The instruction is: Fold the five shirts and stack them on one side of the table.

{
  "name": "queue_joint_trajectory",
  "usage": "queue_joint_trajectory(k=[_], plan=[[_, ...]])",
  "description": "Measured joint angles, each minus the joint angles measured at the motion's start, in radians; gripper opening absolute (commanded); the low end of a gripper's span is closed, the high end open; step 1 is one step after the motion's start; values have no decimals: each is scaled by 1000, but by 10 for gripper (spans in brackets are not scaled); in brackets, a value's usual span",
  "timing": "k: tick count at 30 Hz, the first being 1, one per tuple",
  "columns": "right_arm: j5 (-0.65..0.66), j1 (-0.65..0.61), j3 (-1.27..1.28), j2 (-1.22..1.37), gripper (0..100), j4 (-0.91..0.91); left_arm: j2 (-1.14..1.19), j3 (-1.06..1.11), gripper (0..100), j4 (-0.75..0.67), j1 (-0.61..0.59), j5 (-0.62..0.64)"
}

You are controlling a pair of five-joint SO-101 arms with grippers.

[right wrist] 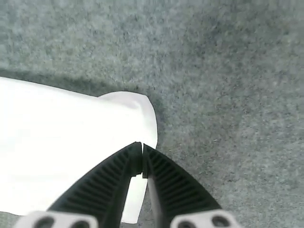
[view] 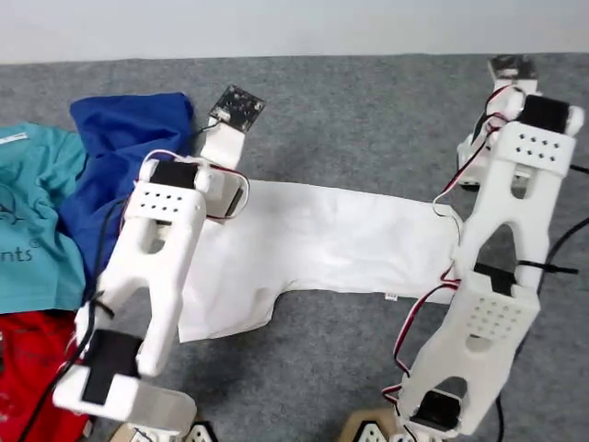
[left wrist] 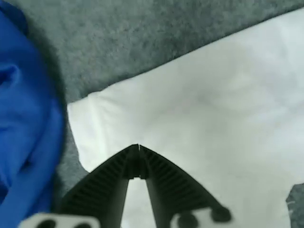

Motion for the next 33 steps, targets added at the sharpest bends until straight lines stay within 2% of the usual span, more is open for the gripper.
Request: queue_joint_trajectory(k=[4, 8, 12, 16, 23, 26, 33], plan=[[0, -12, 0, -37, 10, 3, -55, -3, 111, 37, -55, 3], [63, -71, 100, -127, 10, 3, -124, -51, 117, 137, -172, 6], [117, -163, 310, -278, 10, 3, -227, -101, 117, 253, -295, 5], [167, -262, 511, -410, 10, 3, -345, -107, 117, 336, -431, -48], [244, -462, 710, -473, 10, -2, -407, -63, 115, 411, -671, -129], [247, -559, 750, -473, 10, -44, -407, -11, 115, 414, -744, -141], [247, -783, 904, -473, 10, -281, -407, 38, 115, 417, -911, -141]])
